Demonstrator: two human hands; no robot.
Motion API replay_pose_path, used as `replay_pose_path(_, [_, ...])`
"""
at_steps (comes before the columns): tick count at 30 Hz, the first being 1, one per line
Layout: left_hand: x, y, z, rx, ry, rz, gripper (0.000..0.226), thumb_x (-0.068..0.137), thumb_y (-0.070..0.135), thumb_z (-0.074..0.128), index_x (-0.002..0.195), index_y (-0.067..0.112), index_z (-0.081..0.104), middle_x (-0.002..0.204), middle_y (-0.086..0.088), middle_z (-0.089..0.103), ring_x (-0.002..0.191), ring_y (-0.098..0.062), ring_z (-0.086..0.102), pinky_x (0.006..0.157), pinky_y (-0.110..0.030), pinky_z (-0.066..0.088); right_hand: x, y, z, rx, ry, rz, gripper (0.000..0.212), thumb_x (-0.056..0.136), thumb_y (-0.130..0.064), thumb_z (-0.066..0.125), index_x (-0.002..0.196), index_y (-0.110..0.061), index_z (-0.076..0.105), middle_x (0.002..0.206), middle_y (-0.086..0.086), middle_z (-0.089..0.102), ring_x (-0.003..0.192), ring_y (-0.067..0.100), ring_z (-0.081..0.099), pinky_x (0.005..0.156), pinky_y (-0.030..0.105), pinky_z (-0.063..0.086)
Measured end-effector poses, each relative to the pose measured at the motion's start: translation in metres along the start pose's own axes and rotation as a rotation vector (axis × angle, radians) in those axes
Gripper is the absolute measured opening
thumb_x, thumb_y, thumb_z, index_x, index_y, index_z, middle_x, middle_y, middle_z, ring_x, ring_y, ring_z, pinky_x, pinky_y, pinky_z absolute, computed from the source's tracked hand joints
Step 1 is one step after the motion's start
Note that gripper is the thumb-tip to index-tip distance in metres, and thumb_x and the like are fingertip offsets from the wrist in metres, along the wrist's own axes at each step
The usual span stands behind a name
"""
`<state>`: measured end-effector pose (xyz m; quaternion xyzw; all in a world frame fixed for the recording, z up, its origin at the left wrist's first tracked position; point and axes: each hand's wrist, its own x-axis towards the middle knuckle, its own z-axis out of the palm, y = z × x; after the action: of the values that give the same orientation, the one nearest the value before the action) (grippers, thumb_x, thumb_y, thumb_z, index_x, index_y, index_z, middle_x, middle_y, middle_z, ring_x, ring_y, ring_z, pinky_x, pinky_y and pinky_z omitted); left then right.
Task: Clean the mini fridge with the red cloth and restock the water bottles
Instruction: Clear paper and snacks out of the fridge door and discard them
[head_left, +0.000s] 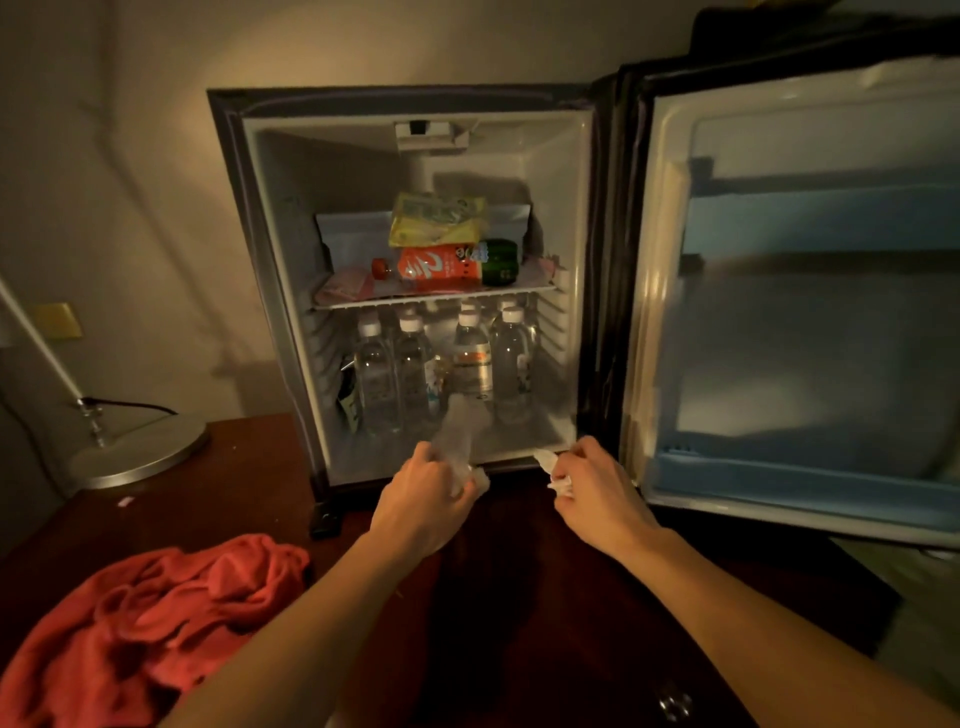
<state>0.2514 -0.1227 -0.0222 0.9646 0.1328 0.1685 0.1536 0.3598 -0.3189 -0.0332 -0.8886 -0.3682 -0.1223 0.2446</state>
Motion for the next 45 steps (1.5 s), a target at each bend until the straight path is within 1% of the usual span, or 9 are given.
replay_pose_path(4, [-0.013, 0.02, 0.003, -0.05, -0.016, 0.051, 0.028, 0.083, 0.018, 0.05, 0.054, 0.017, 0.048, 0.079, -0.001, 0.057, 0.071, -0.021, 0.06, 0.062, -0.038, 0.05, -0.03, 0.009, -0.016, -0.003, 0.029, 0.001, 0.023, 0.086, -0.013, 0.064, 0.108, -0.013, 0.066, 0.115, 0.001, 0.057, 0.104, 0.018, 0.054, 0.089, 0.026, 0.045])
replay_pose_path(8, [-0.029, 0.058, 0.013, -0.049, 0.017, 0.117, 0.036, 0.08, 0.0, 0.052, 0.052, 0.019, 0.042, 0.067, 0.004, 0.05, 0.059, -0.017, 0.052, 0.05, -0.029, 0.037, -0.067, 0.023, -0.036, 0.013, 0.056, 0.049, 0.022, 0.083, -0.012, 0.066, 0.105, -0.015, 0.066, 0.106, 0.003, 0.063, 0.095, 0.019, 0.061, 0.081, 0.031, 0.052])
replay_pose_path(13, [-0.04, 0.111, 0.042, -0.172, 0.037, 0.262, 0.016, 0.086, 0.004, 0.055, 0.079, 0.012, 0.044, 0.076, 0.002, 0.053, 0.069, -0.02, 0.052, 0.059, -0.04, 0.041, -0.122, 0.054, -0.061, 0.007, 0.121, 0.117, 0.029, 0.083, -0.017, 0.068, 0.111, -0.02, 0.062, 0.114, 0.0, 0.062, 0.104, 0.018, 0.059, 0.086, 0.032, 0.052])
replay_pose_path(18, [-0.057, 0.18, 0.07, -0.32, -0.052, 0.388, 0.041, 0.093, -0.001, 0.052, 0.125, 0.022, 0.04, 0.094, 0.008, 0.054, 0.083, -0.009, 0.054, 0.071, -0.01, 0.041, -0.176, 0.098, -0.088, -0.05, 0.151, 0.232, 0.052, 0.085, -0.019, 0.063, 0.132, -0.024, 0.043, 0.117, 0.0, 0.057, 0.106, 0.02, 0.055, 0.078, 0.028, 0.044])
replay_pose_path(23, [-0.053, 0.237, 0.122, -0.103, -0.155, 0.536, 0.014, 0.093, 0.006, 0.056, 0.093, 0.016, 0.066, 0.103, -0.001, 0.059, 0.095, -0.018, 0.055, 0.084, -0.031, 0.042, -0.231, 0.159, -0.111, -0.058, 0.187, 0.358, 0.041, 0.083, -0.018, 0.064, 0.123, -0.021, 0.055, 0.11, -0.002, 0.056, 0.101, 0.017, 0.055, 0.083, 0.028, 0.045])
replay_pose_path(28, [-0.068, 0.313, 0.166, -0.194, -0.202, 0.637, 0.013, 0.095, 0.012, 0.059, 0.102, 0.005, 0.066, 0.116, -0.003, 0.05, 0.099, -0.018, 0.054, 0.073, -0.014, 0.033, -0.285, 0.219, -0.124, -0.078, 0.201, 0.483, 0.028, 0.082, -0.017, 0.066, 0.11, -0.019, 0.063, 0.102, -0.002, 0.055, 0.092, 0.016, 0.056, 0.076, 0.023, 0.042])
replay_pose_path(32, [-0.072, 0.368, 0.216, -0.217, -0.301, 0.712, 0.019, 0.093, 0.013, 0.061, 0.111, 0.007, 0.066, 0.132, -0.005, 0.048, 0.111, -0.019, 0.054, 0.085, -0.012, 0.037, -0.335, 0.265, -0.128, -0.05, 0.21, 0.626, 0.025, 0.085, -0.016, 0.063, 0.11, -0.019, 0.063, 0.106, -0.002, 0.055, 0.093, 0.014, 0.054, 0.077, 0.023, 0.041])
replay_pose_path(36, [-0.083, 0.421, 0.276, -0.235, -0.465, 0.71, 0.013, 0.096, 0.016, 0.057, 0.107, 0.022, 0.062, 0.103, 0.012, 0.055, 0.089, 0.001, 0.054, 0.075, -0.009, 0.041, -0.39, 0.316, -0.126, -0.034, 0.227, 0.809, 0.023, 0.087, -0.023, 0.06, 0.11, -0.023, 0.064, 0.109, -0.003, 0.057, 0.098, 0.018, 0.058, 0.082, 0.03, 0.048])
replay_pose_path(45, [-0.128, 0.525, 0.419, -0.238, -0.79, 0.785, 0.033, 0.087, 0.017, 0.059, 0.12, 0.016, 0.054, 0.113, -0.002, 0.063, 0.104, -0.02, 0.061, 0.084, -0.033, 0.05, -0.524, 0.416, -0.111, -0.049, 0.141, 1.234, 0.025, 0.093, -0.033, 0.055, 0.117, -0.027, 0.058, 0.112, -0.006, 0.057, 0.094, 0.014, 0.058, 0.077, 0.035, 0.053])
